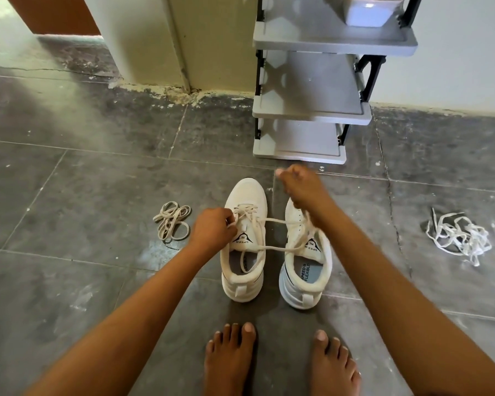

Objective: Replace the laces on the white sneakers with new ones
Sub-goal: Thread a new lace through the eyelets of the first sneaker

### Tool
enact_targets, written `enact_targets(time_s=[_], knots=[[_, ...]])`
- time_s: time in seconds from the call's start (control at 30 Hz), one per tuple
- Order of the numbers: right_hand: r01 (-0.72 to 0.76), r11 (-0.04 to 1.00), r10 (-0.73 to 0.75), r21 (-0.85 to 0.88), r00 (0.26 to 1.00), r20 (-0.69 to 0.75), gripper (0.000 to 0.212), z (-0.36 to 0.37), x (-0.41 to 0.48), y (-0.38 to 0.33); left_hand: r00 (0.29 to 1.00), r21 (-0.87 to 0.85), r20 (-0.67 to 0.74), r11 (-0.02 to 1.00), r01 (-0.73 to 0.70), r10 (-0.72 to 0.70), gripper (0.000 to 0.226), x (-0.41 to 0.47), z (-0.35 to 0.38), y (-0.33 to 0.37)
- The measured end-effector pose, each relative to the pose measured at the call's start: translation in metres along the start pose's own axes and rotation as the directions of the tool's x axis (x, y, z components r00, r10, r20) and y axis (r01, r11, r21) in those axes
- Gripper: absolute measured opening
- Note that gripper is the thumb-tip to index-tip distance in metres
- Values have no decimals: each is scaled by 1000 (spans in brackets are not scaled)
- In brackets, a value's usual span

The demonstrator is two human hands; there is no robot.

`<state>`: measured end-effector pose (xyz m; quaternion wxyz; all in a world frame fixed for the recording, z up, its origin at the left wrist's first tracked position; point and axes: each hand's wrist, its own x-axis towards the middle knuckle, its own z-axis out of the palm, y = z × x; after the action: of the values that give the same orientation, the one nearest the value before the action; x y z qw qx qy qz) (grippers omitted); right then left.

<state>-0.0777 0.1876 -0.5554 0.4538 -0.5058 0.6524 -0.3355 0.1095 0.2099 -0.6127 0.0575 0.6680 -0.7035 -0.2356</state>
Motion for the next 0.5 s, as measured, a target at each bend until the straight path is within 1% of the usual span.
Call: enact_targets(time_s=[0.03, 0.07, 0.1, 0.13, 0.2, 0.27, 0.37, 0.43, 0.5], knots=[[43, 980, -38, -196, 999, 27, 17, 13, 0, 14, 1000, -1, 0, 1000, 0, 0, 10, 0, 0, 0], [86, 929, -60, -360, 995, 82, 17, 25, -2, 26, 1000, 1, 2, 1000, -1, 1, 9, 0, 0, 0], [125, 867, -63, -483, 988, 143, 23, 35, -4, 36, 1000, 2, 5, 1000, -4, 4, 9, 0, 0, 0], [148, 819, -52, -555, 981, 186, 28, 41, -5, 45, 1000, 3, 8, 1000, -6, 6, 10, 1, 0, 0], [143, 792, -36, -594, 981, 189, 30, 46, -4, 54, 1000, 5, 7, 1000, -9, 9, 13, 1, 1, -1], [130, 796, -31, -591, 984, 174, 27, 44, -1, 56, 1000, 1, 8, 1000, -5, 5, 15, 2, 2, -1], [151, 798, -34, -584, 978, 206, 24, 41, 4, 57, 1000, -14, 10, 1000, 3, -3, 19, 2, 3, -1], [182, 789, -67, -587, 975, 213, 20, 37, 7, 55, 1000, -22, 14, 1000, 8, -8, 18, 2, 2, -2], [198, 834, -142, -515, 979, 145, 14, 30, 10, 51, 1000, -37, 22, 999, 19, -19, 16, 1, 2, -4]])
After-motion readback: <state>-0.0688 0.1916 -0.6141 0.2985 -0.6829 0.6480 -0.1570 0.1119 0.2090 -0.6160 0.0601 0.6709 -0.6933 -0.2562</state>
